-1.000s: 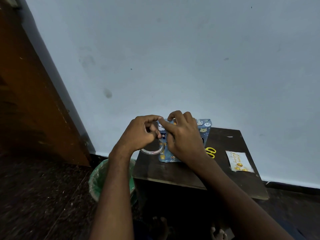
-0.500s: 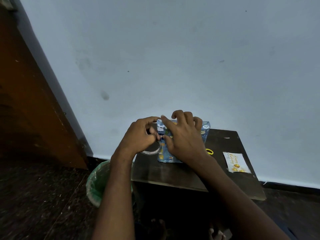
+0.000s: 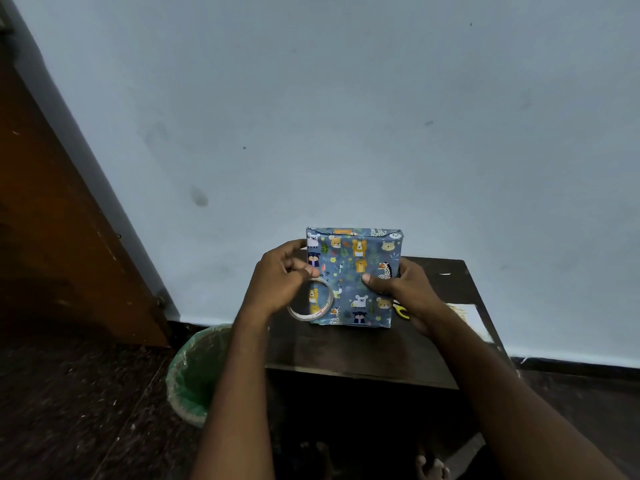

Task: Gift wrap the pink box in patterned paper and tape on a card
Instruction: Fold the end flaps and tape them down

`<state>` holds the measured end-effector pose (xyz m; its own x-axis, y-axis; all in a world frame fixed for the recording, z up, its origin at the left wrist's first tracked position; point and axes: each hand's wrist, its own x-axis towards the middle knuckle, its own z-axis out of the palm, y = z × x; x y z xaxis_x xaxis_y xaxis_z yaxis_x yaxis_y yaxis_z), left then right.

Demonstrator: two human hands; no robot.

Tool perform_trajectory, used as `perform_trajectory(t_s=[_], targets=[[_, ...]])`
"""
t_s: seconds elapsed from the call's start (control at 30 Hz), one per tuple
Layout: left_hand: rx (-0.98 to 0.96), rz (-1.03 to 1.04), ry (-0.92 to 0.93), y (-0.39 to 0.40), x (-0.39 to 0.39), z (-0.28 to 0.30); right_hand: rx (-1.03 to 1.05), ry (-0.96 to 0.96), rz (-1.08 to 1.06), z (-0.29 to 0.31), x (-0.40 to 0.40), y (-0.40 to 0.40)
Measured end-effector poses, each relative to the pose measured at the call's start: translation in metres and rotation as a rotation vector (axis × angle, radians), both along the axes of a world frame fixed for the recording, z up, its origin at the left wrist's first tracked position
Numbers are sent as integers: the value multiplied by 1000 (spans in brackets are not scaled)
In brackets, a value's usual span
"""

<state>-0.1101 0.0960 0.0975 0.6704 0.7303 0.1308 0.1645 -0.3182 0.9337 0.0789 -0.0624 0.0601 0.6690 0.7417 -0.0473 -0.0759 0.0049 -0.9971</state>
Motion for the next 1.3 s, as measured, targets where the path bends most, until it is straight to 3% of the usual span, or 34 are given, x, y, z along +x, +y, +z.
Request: perform_trajectory(t_s=[0.3,0.5,0.83,1.0,1.3], targets=[[-297,75,-131,-6,15,-4,133,394,-101,-2,-1,15],[-465,74,-325,-3,15,-13,124,352,-128,3,1,12],[-268,-54,-86,-11,24,-21,103,288,-167,0,24,6],[-250,-27,-150,-9,29,-24,18,291,-144,-6,28,9],[-247,-104,-146,-8,30,-30,9,186,-409,-2,47,3]])
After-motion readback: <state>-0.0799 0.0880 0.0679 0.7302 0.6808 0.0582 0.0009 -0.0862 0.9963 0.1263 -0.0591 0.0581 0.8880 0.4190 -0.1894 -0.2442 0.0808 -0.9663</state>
